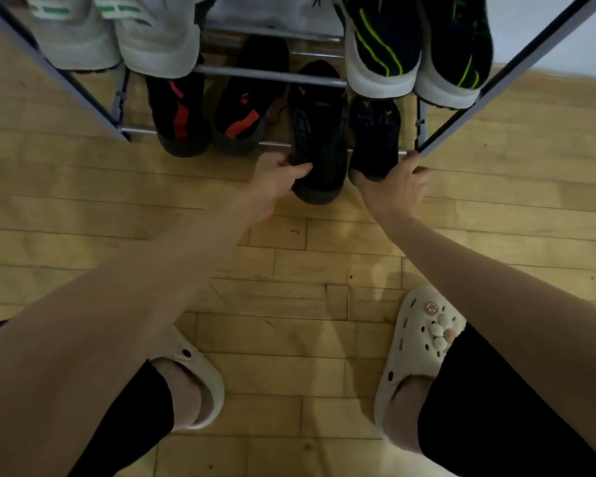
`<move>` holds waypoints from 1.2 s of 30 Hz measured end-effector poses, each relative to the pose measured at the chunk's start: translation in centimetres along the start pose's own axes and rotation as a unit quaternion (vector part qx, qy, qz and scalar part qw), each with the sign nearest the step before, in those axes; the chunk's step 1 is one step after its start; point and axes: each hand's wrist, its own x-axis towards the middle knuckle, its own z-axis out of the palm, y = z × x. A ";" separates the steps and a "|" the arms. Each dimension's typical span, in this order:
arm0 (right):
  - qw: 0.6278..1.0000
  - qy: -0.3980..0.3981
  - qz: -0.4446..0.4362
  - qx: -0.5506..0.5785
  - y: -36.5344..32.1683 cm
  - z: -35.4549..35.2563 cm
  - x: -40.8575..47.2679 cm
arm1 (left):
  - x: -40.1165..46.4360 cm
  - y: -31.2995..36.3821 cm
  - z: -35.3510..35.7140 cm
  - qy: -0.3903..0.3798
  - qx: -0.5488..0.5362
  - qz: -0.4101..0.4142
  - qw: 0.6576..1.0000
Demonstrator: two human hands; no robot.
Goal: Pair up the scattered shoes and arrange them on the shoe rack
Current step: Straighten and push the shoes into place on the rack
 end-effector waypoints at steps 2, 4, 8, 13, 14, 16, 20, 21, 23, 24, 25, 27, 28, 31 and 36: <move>0.997 -0.063 0.033 -0.002 -0.1 0.8 1.4 | 0.4 -0.3 0.3 0.004 0.010 0.001 1.000; 0.993 -0.104 0.042 0.026 -0.2 1.2 2.5 | 0.8 -0.5 0.6 0.016 0.008 0.001 1.000; 0.990 -0.119 0.025 0.069 -0.1 1.5 3.5 | 1.4 -0.4 0.5 0.013 -0.005 -0.007 1.000; 0.990 -0.082 0.001 0.116 2.1 0.9 2.9 | 1.7 -0.4 -0.1 0.028 -0.011 -0.008 1.000; 0.991 -0.071 -0.018 0.116 2.9 0.7 2.5 | 1.8 -0.2 -0.1 0.034 -0.016 -0.009 0.999; 0.990 -0.045 -0.049 0.124 3.9 0.4 2.0 | 2.1 -0.1 -0.1 0.044 -0.027 -0.012 0.999; 0.990 -0.019 -0.059 0.125 3.5 -0.3 4.1 | 2.6 0.3 0.5 0.042 -0.029 -0.017 0.999; 0.991 -0.014 -0.061 0.115 3.1 -0.3 4.9 | 2.8 0.4 0.8 0.042 -0.028 -0.018 0.999; 0.995 -0.003 -0.071 0.076 2.5 -0.2 6.3 | 3.1 0.4 1.2 0.045 -0.033 -0.020 0.998; 0.996 0.001 -0.076 0.054 2.2 -0.1 6.8 | 3.1 0.4 1.4 0.048 -0.035 -0.020 0.998; 0.996 0.003 -0.080 0.037 1.9 0.1 7.3 | 3.3 0.4 1.6 0.051 -0.033 -0.021 0.998; 0.997 0.005 -0.079 0.015 1.3 0.4 8.2 | 3.6 0.5 1.9 0.051 -0.024 -0.019 0.998; 0.997 0.005 -0.074 0.010 1.2 0.6 8.6 | 3.8 0.5 2.1 0.050 -0.020 -0.020 0.998; 0.998 0.008 -0.063 -0.008 1.2 1.4 8.9 | 4.2 0.6 2.5 0.044 -0.016 -0.024 0.999; 0.990 0.005 -0.136 -0.024 3.6 1.9 8.0 | 5.0 1.5 4.3 0.047 0.002 -0.009 0.999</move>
